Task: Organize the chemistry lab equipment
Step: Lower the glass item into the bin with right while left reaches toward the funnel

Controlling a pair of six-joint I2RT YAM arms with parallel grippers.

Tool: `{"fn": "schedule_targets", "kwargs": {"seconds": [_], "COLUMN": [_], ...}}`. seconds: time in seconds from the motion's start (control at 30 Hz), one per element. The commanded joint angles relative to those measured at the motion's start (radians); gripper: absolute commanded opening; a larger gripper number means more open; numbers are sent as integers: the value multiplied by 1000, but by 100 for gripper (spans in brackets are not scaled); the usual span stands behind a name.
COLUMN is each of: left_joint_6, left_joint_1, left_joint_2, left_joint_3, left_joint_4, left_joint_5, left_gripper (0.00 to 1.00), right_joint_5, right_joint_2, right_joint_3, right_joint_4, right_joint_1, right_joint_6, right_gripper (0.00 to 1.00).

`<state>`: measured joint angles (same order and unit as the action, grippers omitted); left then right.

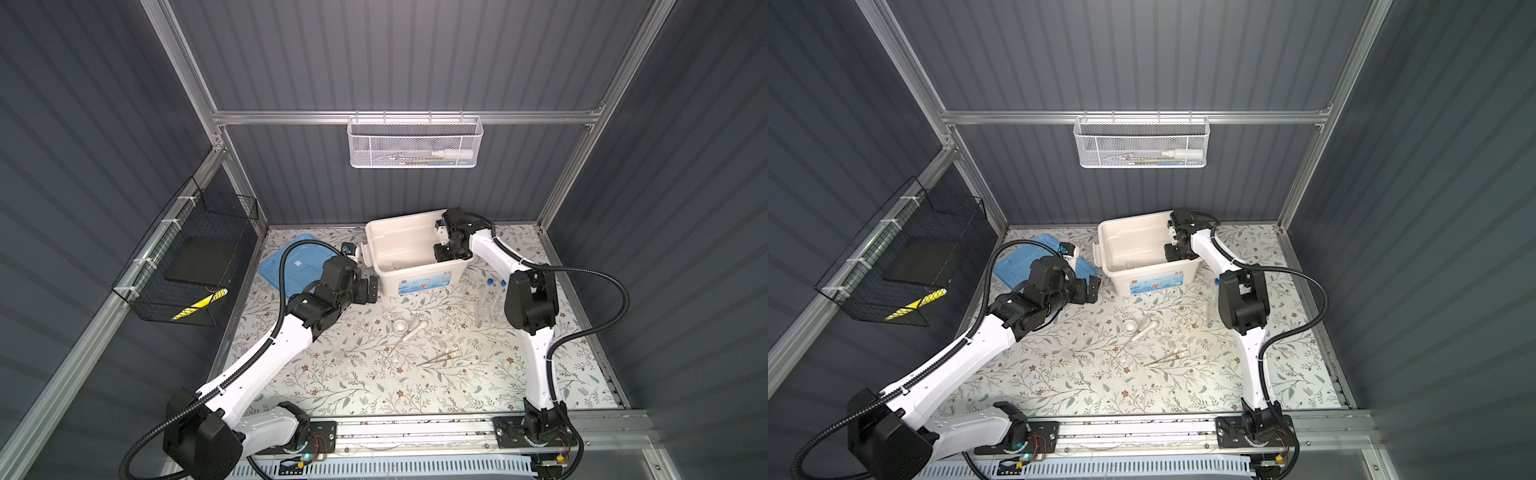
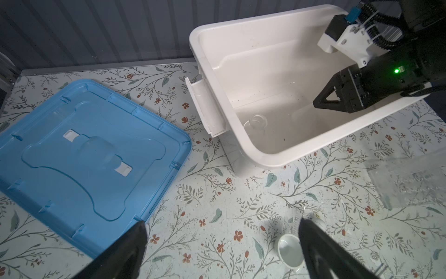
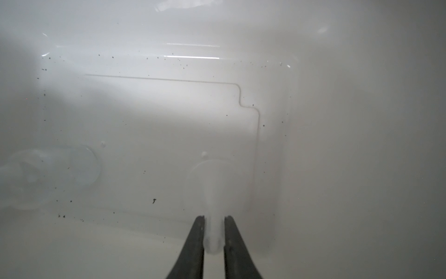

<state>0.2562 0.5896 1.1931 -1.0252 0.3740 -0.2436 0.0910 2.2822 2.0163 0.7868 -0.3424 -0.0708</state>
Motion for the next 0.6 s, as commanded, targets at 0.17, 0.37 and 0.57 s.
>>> {"fn": "schedule_targets", "kwargs": {"seconds": [0.17, 0.37, 0.57], "left_joint_6": [-20, 1, 21], "left_joint_1": [119, 176, 202], "left_joint_2": [25, 72, 136], "left_joint_3": [-17, -21, -5], "left_joint_4": [87, 135, 141], "left_joint_5": [-38, -17, 20], "left_gripper": [100, 100, 99], "right_joint_5": [68, 62, 47], "right_joint_2": [51, 48, 31], "right_joint_3": [1, 1, -11], "right_joint_4": [40, 60, 62], "right_joint_1": [9, 11, 11], "right_joint_6": [-23, -20, -20], "right_gripper": [21, 22, 26]}}
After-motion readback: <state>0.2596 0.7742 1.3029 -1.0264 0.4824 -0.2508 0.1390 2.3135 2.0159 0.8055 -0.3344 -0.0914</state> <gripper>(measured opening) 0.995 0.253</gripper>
